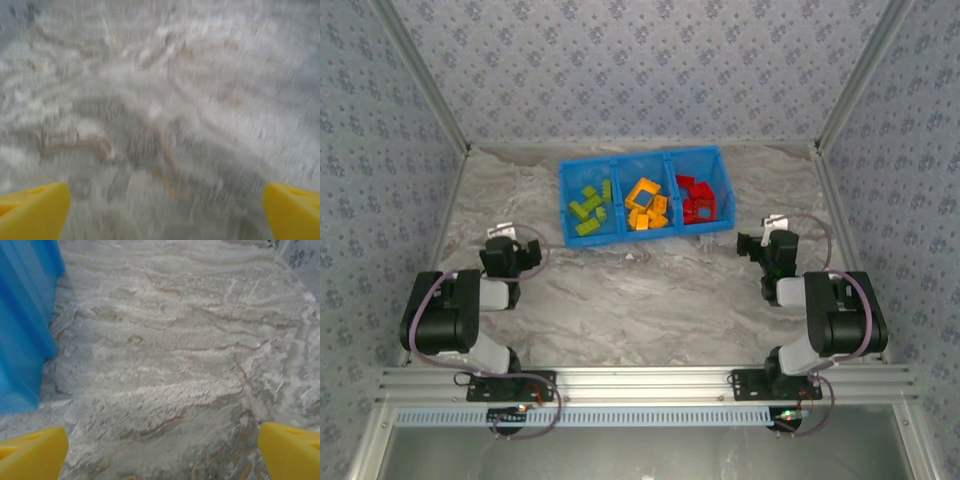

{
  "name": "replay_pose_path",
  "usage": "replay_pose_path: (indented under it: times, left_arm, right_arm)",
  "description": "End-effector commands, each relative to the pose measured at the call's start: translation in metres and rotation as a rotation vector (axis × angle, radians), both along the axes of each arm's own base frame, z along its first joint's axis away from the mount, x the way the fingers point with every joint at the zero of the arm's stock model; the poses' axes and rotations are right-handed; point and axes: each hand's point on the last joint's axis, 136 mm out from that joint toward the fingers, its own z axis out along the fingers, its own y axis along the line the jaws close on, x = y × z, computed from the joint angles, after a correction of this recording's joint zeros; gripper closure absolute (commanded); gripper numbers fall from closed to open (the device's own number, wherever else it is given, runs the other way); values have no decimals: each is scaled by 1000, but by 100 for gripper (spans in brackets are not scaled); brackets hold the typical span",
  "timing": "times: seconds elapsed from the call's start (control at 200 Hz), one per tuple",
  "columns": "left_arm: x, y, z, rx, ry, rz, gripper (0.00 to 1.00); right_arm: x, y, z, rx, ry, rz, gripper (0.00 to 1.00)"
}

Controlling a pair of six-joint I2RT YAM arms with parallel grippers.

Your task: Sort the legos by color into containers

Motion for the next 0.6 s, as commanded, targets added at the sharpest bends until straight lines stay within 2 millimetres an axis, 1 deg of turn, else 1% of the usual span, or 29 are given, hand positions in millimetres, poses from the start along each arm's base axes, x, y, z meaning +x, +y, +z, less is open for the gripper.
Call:
replay_pose_path:
  times: [0.0,0.24,0.38,0.6]
  left_arm:
    - [23,-4,34,6,-111,-29,2]
    - [23,-6,34,21,-110,-35,2]
    - [23,-7,34,21,-114,-36,2]
    - [23,-6,34,21,-114,-35,2]
  right_arm:
    - [10,-7,12,0,-48,-39,0]
    - [9,-7,12,0,-48,-35,0]
    - [13,7,12,22,-33,62,0]
    - [13,6,10,36,-26,73,0]
